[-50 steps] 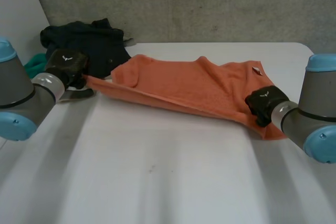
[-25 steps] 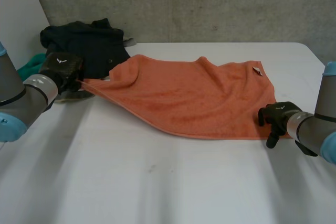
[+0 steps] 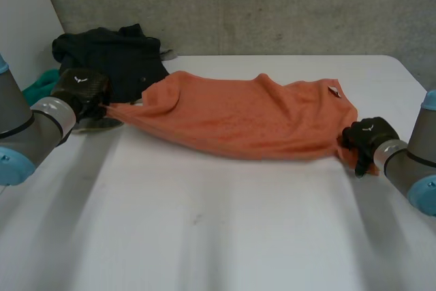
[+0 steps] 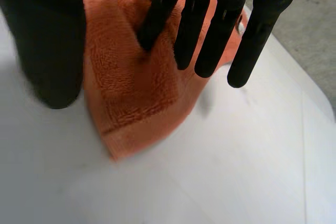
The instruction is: Fold the laundry.
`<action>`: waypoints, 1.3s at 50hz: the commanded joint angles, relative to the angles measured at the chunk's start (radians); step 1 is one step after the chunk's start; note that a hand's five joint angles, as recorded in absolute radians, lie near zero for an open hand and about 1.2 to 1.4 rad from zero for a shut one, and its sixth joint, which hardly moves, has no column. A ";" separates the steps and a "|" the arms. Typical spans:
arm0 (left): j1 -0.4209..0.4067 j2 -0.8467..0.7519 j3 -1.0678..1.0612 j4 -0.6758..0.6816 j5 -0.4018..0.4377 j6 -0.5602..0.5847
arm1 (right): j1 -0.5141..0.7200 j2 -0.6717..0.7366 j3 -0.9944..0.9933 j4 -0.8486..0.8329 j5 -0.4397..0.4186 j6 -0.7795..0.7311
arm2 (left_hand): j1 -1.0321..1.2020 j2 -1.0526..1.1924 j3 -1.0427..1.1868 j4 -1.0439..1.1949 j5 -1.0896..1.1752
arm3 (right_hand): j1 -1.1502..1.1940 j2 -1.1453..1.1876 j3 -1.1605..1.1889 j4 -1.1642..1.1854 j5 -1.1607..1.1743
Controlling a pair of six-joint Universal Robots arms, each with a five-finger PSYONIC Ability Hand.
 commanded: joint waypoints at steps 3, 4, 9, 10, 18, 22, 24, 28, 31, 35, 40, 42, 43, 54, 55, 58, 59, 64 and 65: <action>0.005 0.010 -0.012 0.001 0.000 -0.001 | 0.006 -0.004 -0.033 -0.022 -0.004 0.077 | 0.238 0.199 0.208 0.202 0.224 | 0.297 0.153 0.154 0.154 0.277; 0.004 0.010 -0.012 -0.001 0.000 -0.001 | 0.006 -0.002 -0.034 -0.023 -0.004 0.080 | 0.238 0.199 0.208 0.202 0.224 | 0.297 0.153 0.154 0.154 0.277; 0.002 0.012 -0.015 -0.001 0.000 0.000 | 0.015 0.004 -0.039 -0.033 -0.003 0.100 | 0.238 0.199 0.208 0.202 0.224 | 0.306 0.162 0.162 0.163 0.286; 0.001 0.012 -0.016 -0.001 0.000 0.000 | 0.016 0.005 -0.040 -0.037 -0.003 0.100 | 0.238 0.199 0.208 0.202 0.224 | 0.314 0.170 0.171 0.172 0.295; -0.007 0.012 -0.023 -0.002 -0.003 0.005 | 0.013 0.010 -0.063 -0.046 0.008 0.106 | 0.238 0.199 0.208 0.202 0.224 | 0.791 0.647 0.647 0.648 0.771; -0.002 0.024 -0.047 -0.038 -0.006 0.018 | 0.012 -0.030 -0.062 0.007 0.010 0.108 | 0.238 0.199 0.208 0.202 0.224 | 0.791 0.647 0.647 0.648 0.771; -0.001 0.048 -0.075 -0.091 -0.012 0.049 | -0.003 -0.088 -0.063 0.105 -0.001 0.093 | 0.238 0.199 0.208 0.202 0.224 | 0.791 0.647 0.647 0.648 0.771; 0.015 0.125 -0.156 -0.249 -0.023 0.152 | -0.063 -0.166 -0.071 0.384 -0.045 0.001 | 0.238 0.199 0.208 0.202 0.224 | 0.791 0.647 0.647 0.648 0.771; 0.041 0.180 -0.210 -0.355 -0.020 0.230 | -0.099 -0.199 -0.083 0.545 -0.096 -0.094 | 0.238 0.199 0.208 0.202 0.224 | 0.791 0.647 0.647 0.648 0.771; 0.077 0.243 -0.288 -0.525 -0.012 0.356 | -0.155 -0.214 -0.091 0.809 -0.137 -0.303 | 0.238 0.199 0.208 0.202 0.224 | 0.791 0.647 0.647 0.648 0.771; 0.108 0.282 -0.317 -0.598 0.083 0.411 | -0.183 -0.190 -0.129 0.819 -0.160 -0.328 | 0.238 0.199 0.208 0.202 0.224 | 0.791 0.647 0.647 0.648 0.771; 0.095 0.282 -0.303 -0.578 0.107 0.390 | -0.178 -0.180 -0.134 0.762 -0.170 -0.279 | 0.238 0.199 0.208 0.202 0.224 | 0.749 0.606 0.606 0.607 0.730; 0.079 0.279 -0.278 -0.561 0.113 0.356 | -0.180 -0.174 -0.131 0.709 -0.177 -0.233 | 0.238 0.199 0.208 0.202 0.224 | 0.714 0.570 0.571 0.572 0.694; -0.010 0.121 -0.035 -0.513 0.035 0.106 | -0.165 -0.168 -0.080 0.463 -0.216 -0.070 | 0.238 0.199 0.208 0.202 0.224 | 0.386 0.242 0.243 0.243 0.366; -0.025 0.090 0.002 -0.513 0.023 0.092 | -0.159 -0.168 -0.080 0.452 -0.213 -0.069 | 0.238 0.199 0.208 0.202 0.224 | 0.254 0.110 0.111 0.112 0.234; -0.042 0.049 0.043 -0.515 -0.005 0.074 | -0.155 -0.173 -0.074 0.464 -0.216 -0.067 | 0.238 0.199 0.208 0.202 0.224 | 0.221 0.077 0.077 0.078 0.201; -0.051 0.032 0.062 -0.518 -0.021 0.066 | -0.155 -0.183 -0.069 0.483 -0.220 -0.064 | 0.238 0.199 0.208 0.202 0.224 | 0.171 0.027 0.028 0.029 0.151; -0.067 -0.007 0.095 -0.501 -0.063 0.063 | -0.165 -0.261 -0.005 0.529 -0.230 -0.079 | 0.238 0.199 0.208 0.202 0.224 | 0.012 -0.132 -0.131 -0.130 -0.007; -0.068 -0.013 0.103 -0.492 -0.072 0.063 | -0.168 -0.275 0.009 0.529 -0.233 -0.082 | 0.238 0.199 0.208 0.202 0.224 | -0.002 -0.146 -0.146 -0.145 -0.022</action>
